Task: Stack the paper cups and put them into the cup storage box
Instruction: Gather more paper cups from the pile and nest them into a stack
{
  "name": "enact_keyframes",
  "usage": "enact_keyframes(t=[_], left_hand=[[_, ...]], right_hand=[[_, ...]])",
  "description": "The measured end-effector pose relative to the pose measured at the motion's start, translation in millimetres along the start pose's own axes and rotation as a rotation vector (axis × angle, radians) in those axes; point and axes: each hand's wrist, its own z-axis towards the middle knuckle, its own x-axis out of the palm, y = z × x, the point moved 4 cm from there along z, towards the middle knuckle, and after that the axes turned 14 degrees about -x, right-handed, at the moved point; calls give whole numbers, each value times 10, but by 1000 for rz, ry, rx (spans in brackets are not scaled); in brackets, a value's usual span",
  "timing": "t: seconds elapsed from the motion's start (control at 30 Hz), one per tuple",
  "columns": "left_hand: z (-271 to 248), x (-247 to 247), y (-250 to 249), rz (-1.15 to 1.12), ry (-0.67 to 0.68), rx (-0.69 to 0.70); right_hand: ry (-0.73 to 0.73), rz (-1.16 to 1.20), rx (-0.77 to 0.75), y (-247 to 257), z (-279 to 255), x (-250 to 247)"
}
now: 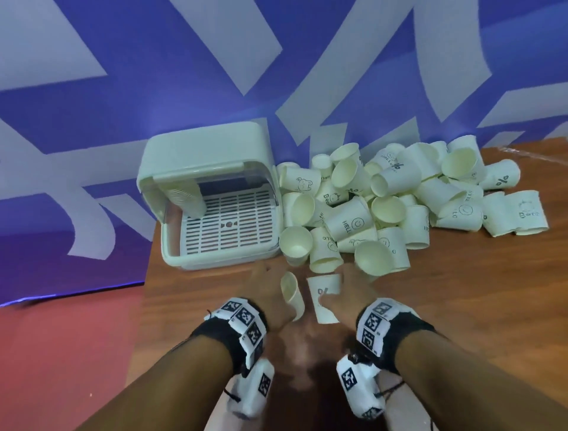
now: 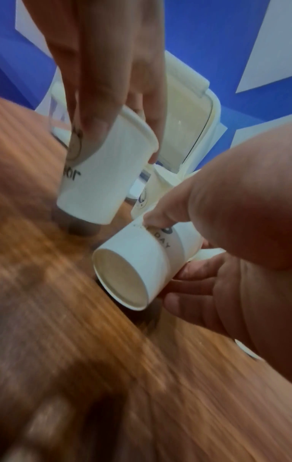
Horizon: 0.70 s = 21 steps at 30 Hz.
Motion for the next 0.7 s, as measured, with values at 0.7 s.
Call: enact_keyframes(t=[0.7], left_hand=[[143,-319,-628,-218,167,291]], right_hand=[[-311,560,-108,296,-327,-686]])
